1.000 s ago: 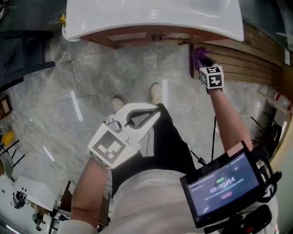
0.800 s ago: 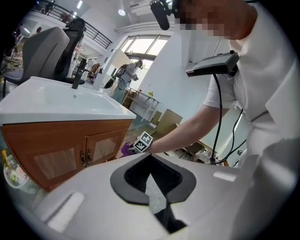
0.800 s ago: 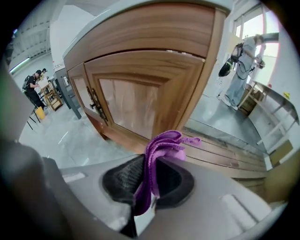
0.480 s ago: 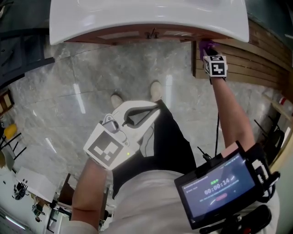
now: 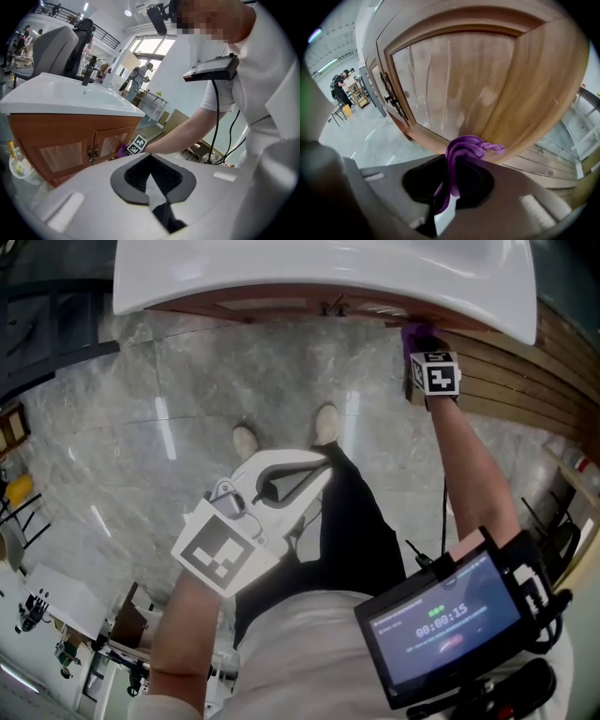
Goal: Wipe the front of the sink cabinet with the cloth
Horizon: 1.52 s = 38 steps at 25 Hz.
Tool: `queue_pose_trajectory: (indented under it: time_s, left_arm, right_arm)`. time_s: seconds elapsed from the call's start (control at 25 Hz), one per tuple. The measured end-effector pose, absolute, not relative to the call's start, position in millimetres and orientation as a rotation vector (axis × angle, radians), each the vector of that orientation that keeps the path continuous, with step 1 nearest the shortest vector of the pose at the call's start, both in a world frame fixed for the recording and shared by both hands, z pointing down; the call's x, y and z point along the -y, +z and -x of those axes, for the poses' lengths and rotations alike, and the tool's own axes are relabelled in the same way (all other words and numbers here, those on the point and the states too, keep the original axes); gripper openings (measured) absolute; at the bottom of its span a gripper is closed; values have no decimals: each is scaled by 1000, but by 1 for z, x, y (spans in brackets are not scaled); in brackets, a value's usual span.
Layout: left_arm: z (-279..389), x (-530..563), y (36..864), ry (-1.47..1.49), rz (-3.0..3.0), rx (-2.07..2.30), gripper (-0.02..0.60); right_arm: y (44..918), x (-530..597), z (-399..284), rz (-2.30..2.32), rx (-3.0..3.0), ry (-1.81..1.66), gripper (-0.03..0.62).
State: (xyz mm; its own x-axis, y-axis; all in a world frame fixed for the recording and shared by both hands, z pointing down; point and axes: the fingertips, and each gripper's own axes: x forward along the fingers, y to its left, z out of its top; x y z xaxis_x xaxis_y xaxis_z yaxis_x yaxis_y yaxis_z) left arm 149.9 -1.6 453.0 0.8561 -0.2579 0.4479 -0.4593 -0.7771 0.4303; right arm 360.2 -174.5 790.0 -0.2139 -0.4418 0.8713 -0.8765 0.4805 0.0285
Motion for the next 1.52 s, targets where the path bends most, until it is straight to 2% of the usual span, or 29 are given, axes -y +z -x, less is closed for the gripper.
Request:
queue_pose_trajectory:
  time_s: [1.52]
  left_arm:
    - [24, -32, 465, 452, -2398, 692, 5]
  right_arm:
    - [806, 165, -88, -881, 1952, 548, 55]
